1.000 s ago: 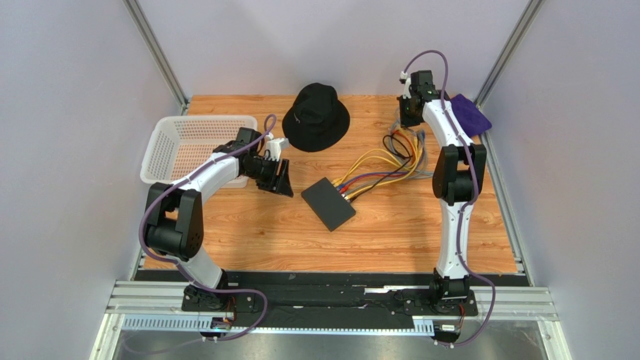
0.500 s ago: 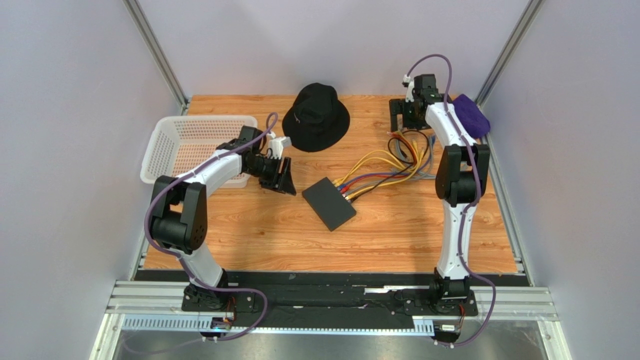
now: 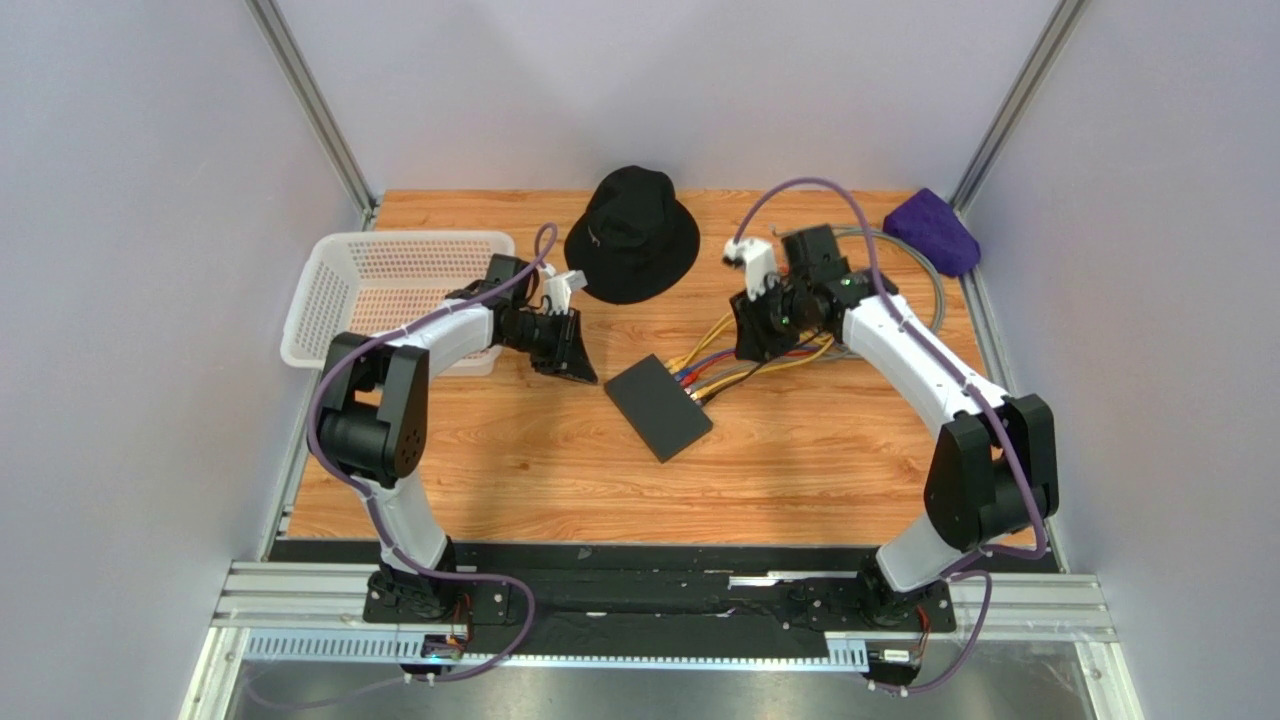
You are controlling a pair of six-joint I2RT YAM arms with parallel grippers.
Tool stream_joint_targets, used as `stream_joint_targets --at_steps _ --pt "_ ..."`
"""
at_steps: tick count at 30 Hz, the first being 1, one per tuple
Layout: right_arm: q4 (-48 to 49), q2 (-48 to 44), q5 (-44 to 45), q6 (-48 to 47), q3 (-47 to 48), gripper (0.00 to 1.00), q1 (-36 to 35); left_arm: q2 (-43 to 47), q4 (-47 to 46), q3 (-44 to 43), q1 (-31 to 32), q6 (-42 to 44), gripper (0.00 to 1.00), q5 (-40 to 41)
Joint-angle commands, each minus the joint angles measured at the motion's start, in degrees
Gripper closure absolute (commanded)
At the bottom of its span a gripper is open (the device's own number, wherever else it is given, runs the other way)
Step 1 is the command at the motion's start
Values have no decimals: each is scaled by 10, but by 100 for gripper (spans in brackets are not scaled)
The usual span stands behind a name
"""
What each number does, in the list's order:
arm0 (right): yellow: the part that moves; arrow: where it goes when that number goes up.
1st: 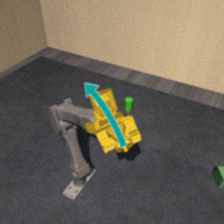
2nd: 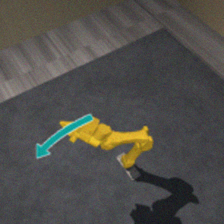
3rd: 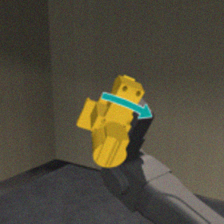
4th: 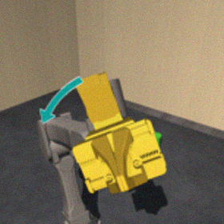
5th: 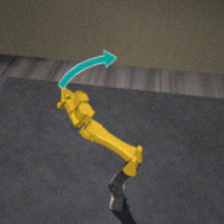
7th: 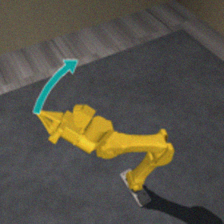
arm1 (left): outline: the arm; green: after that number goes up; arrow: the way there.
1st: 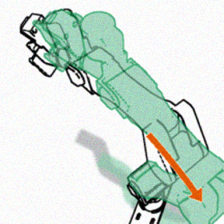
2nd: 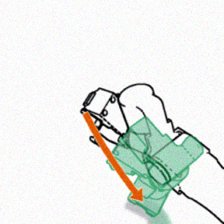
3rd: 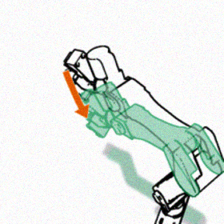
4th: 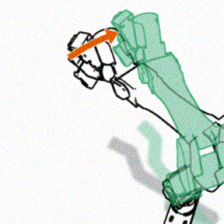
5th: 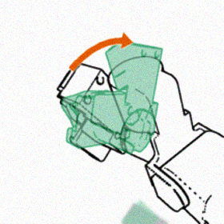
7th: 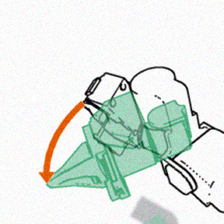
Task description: Pull the plug from the switch port
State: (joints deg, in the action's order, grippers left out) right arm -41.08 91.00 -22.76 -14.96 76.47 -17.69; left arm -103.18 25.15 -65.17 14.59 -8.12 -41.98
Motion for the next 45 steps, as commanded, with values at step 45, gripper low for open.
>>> stream_joint_targets --at_steps 45 --pt "-31 170 90 -77 12 96 -305 323 133 56 -29 142 99 36"
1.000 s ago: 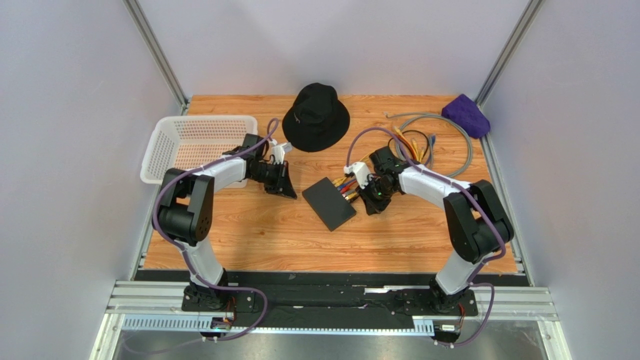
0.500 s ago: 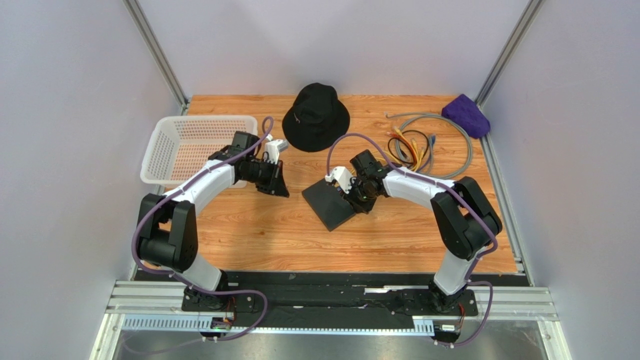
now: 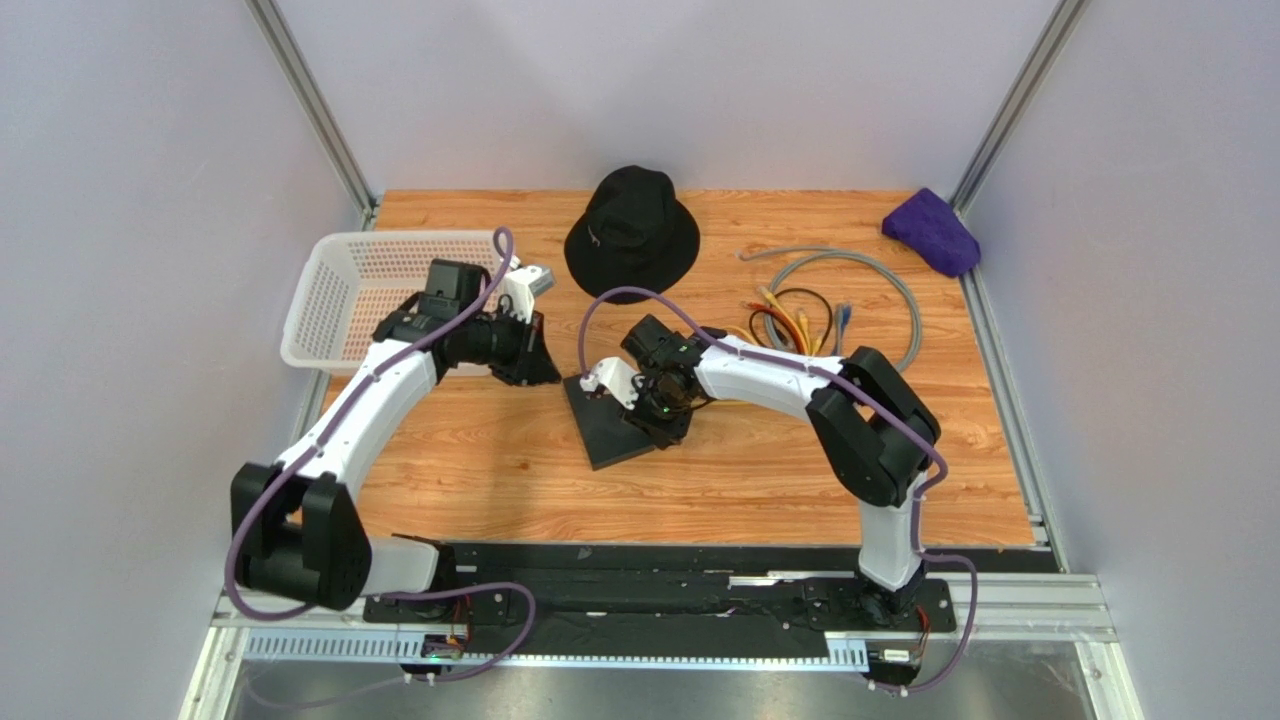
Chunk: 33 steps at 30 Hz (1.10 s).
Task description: Pull the plug from the switch port
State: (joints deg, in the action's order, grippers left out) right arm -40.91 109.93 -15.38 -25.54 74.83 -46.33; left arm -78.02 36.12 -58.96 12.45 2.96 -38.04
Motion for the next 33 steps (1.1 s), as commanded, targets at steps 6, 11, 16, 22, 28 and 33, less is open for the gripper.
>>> stream_joint_targets --at_steps 6,11,16,22,28,33 --pt "-164 -210 -24 -83 35 63 3 117 69 -55 -8 64 92 -9" --pt "-139 -278 -4 -7 68 44 40 93 62 -117 -8 37 63 -26" --pt "-38 -256 -59 53 76 38 248 9 93 -200 -8 61 53 -5" --pt "51 -59 -54 174 228 69 488 -110 165 -317 -8 83 53 51" --pt "147 168 74 259 444 100 593 -143 142 -296 -8 76 53 28" --pt "203 297 209 157 624 100 592 -130 132 -247 -8 64 53 22"
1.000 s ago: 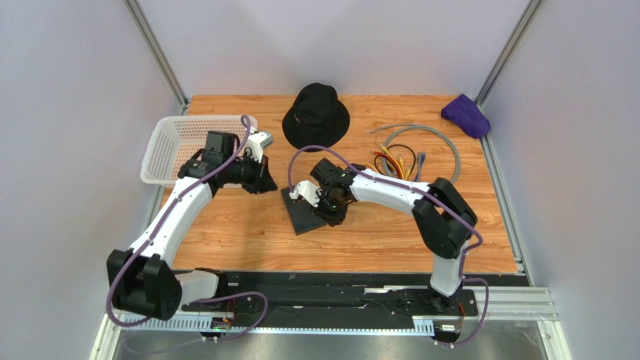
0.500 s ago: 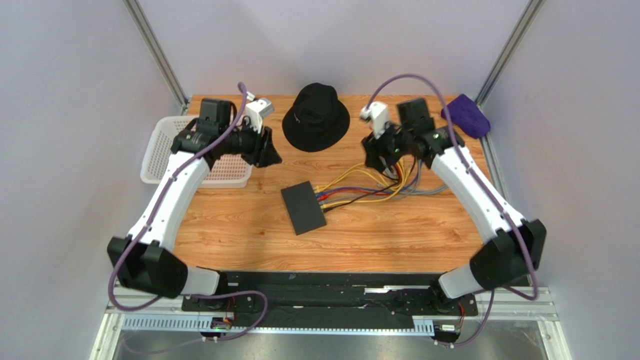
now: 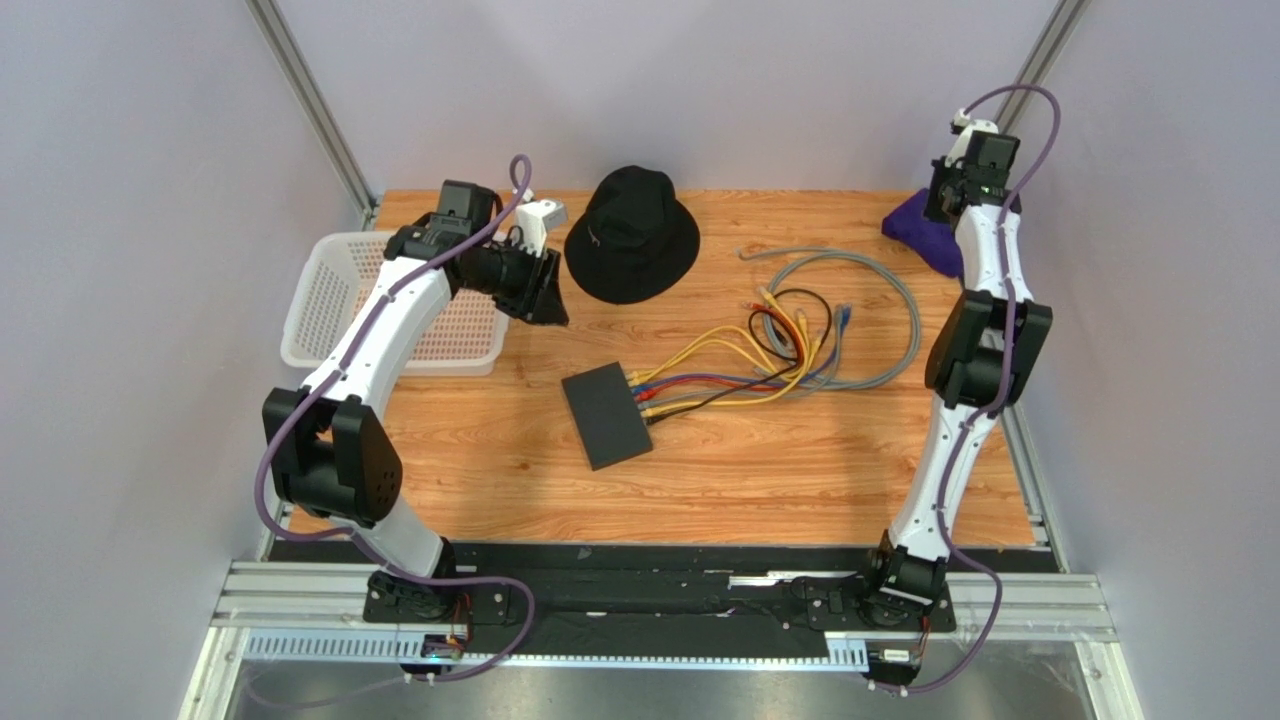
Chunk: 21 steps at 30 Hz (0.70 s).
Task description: Pull the plug from the switch port
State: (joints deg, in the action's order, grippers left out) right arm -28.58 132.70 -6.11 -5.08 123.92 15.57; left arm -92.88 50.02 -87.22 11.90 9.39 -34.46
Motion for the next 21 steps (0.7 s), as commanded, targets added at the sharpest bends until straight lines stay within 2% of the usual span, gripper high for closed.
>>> stream_joint_targets --at_steps 1,3,4,5,6,8,14,16,19,21 --pt "83 128 130 -83 180 100 -29 22 -16 46 -3 -11 53 -8" --pt "129 185 202 -134 265 100 -33 19 -10 61 -2 -16 53 -3" --pt "166 224 231 -213 267 100 -36 16 6 60 -3 -18 54 -1" --pt "199 237 249 -250 263 100 -41 16 15 59 -3 -17 54 -3" --pt "240 248 243 -292 251 100 -41 16 24 57 -3 -14 54 -6" --pt "258 276 235 -373 243 100 -46 15 40 53 -3 -2 54 -4" --pt "191 290 229 -424 219 100 -60 -4 38 26 -3 5 54 19" --pt "134 280 204 -428 205 100 -64 -14 39 18 -3 1 54 16" --pt "60 253 130 -412 187 100 -72 -23 34 17 -3 -4 54 8" --pt "7 231 41 -390 175 100 -81 -27 32 20 -3 -8 54 4"
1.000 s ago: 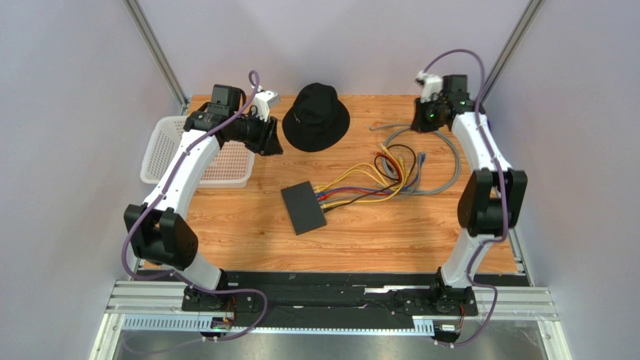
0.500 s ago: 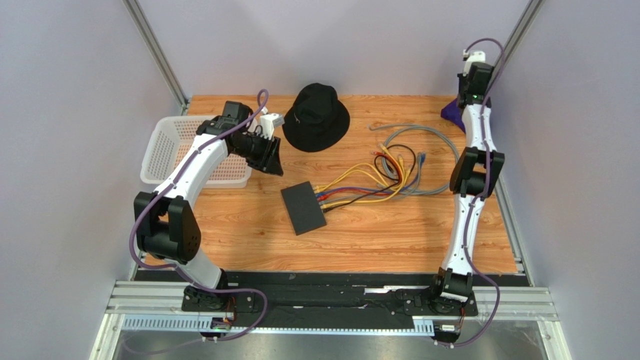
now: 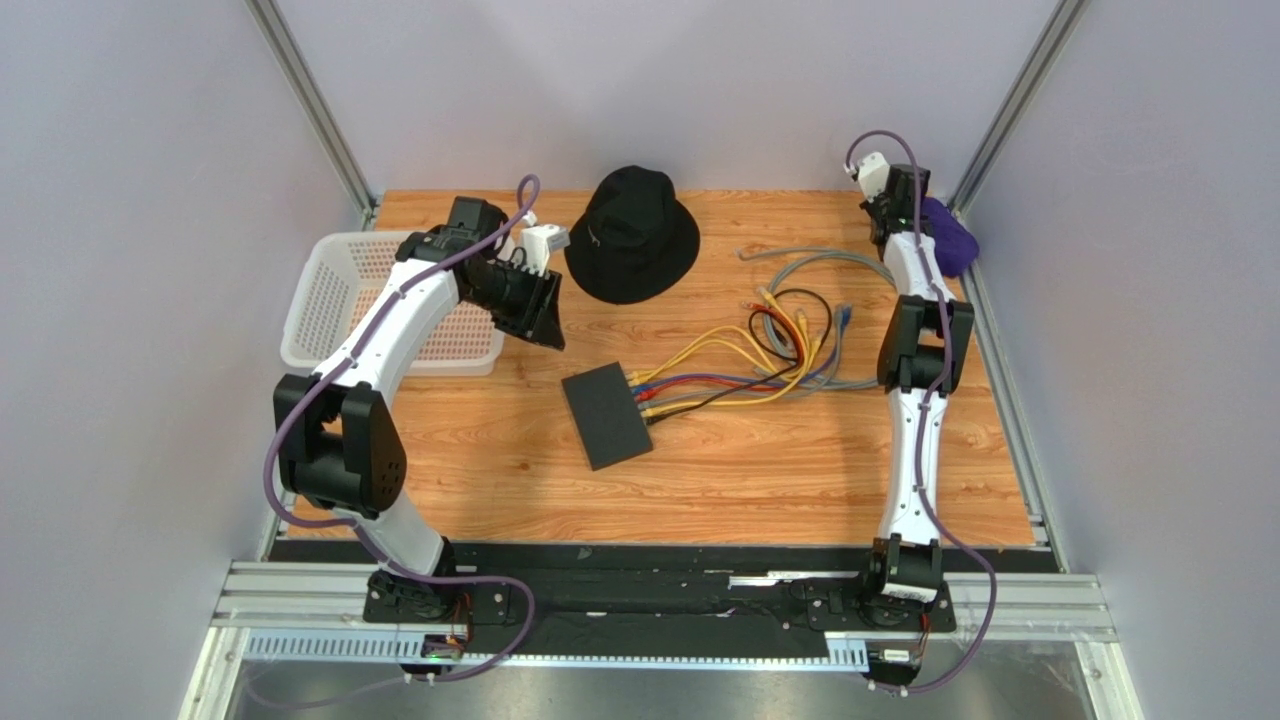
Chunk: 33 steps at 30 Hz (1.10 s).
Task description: Pull the plug from the switch port
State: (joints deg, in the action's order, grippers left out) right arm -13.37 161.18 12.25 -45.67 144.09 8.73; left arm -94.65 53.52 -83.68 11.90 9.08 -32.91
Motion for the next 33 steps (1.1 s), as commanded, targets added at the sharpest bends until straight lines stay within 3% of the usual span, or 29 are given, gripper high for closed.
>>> stream_joint_targets --at_steps 1,5,12,13,15,16,18,19,23,26,30,33 --pt "-151 -62 -162 26 -35 100 -17 -10 -4 -16 -3 -6 54 -14" --pt "-165 -83 -230 59 -48 100 -48 -7 -7 -11 -3 -5 54 -14" --pt "-21 -150 -131 164 -78 99 -78 5 -26 8 -3 -14 54 -10" --pt "-8 -171 -127 194 -88 82 -78 8 -31 12 -3 -20 52 -6" --pt "18 -257 -155 273 -124 66 -78 15 -46 29 -3 -40 46 15" --pt "28 -291 -173 303 -177 49 -81 16 -50 37 -3 -48 40 21" --pt "34 -381 -252 363 -242 41 -85 9 -67 57 -3 -77 33 31" --pt "24 -408 -319 366 -301 38 -121 4 -71 62 -3 -85 25 28" --pt "-65 -523 -436 302 -445 37 -205 -30 -101 76 -3 -124 22 16" --pt "-147 -544 -521 263 -511 39 -265 -55 -106 77 -3 -135 22 16" --pt "-244 -504 -556 232 -495 46 -324 -84 -99 72 -3 -141 25 7" --pt "-249 -480 -543 240 -491 46 -349 -98 -101 84 -3 -159 28 14"
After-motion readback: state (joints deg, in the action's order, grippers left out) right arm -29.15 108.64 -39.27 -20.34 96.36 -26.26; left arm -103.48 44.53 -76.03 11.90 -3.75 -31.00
